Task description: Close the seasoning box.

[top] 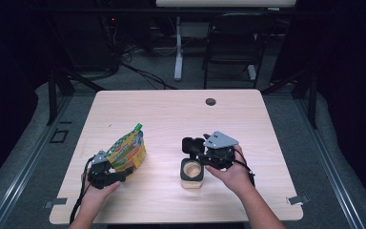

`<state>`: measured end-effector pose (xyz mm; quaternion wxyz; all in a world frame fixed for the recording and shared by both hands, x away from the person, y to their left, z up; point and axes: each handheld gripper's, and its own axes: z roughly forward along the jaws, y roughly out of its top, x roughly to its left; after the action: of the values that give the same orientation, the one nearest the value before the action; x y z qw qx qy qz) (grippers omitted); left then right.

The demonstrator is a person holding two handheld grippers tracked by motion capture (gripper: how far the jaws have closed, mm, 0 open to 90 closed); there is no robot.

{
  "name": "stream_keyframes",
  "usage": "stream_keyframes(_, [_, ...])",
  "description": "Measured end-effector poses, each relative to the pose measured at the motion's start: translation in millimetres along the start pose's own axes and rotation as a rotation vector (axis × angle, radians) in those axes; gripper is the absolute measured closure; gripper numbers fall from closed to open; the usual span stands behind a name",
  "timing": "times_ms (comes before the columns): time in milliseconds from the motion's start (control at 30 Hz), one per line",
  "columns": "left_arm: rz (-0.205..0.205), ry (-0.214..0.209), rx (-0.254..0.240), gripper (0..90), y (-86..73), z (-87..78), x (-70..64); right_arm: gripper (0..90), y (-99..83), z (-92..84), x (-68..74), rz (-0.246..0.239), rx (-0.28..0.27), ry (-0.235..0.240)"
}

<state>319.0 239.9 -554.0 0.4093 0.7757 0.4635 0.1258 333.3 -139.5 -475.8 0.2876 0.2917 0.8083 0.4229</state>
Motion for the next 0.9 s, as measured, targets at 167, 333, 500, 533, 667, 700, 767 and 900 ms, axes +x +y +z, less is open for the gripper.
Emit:
stream_keyframes(167, [0.013,0.006,0.007,40.0,-1.2,1.6,-3.1,46.2,2.4,3.8,3.0,-0.025,0.003,-0.001])
stream_keyframes(333, [0.014,0.013,-0.002,40.4,-0.7,-2.3,-0.8,51.5,2.9,-1.7,5.1,-0.036,-0.003,0.001])
stream_keyframes(500, [0.012,0.013,-0.002,40.6,-0.8,-5.3,1.2,55.3,1.9,-9.0,9.3,-0.053,-0.008,-0.002])
stream_keyframes(533, [0.012,0.015,-0.003,40.7,-1.0,-5.3,1.2,55.1,1.4,-11.0,10.8,-0.055,-0.013,0.002])
stream_keyframes(667, [0.015,0.012,-0.003,40.7,-0.9,-6.5,0.4,54.3,-0.9,-19.1,17.4,-0.072,-0.019,0.013])
stream_keyframes(700, [0.015,0.012,-0.003,40.7,-0.9,-6.9,0.1,53.6,-1.7,-20.9,19.5,-0.07,-0.021,0.017])
stream_keyframes(767, [0.018,0.012,-0.005,40.6,-0.9,-8.0,0.2,52.9,-3.8,-24.7,23.9,-0.071,-0.024,0.029])
stream_keyframes(900, [0.006,0.009,-0.015,40.4,-1.4,-10.7,-0.8,50.2,-8.5,-34.3,32.4,-0.057,-0.033,0.068])
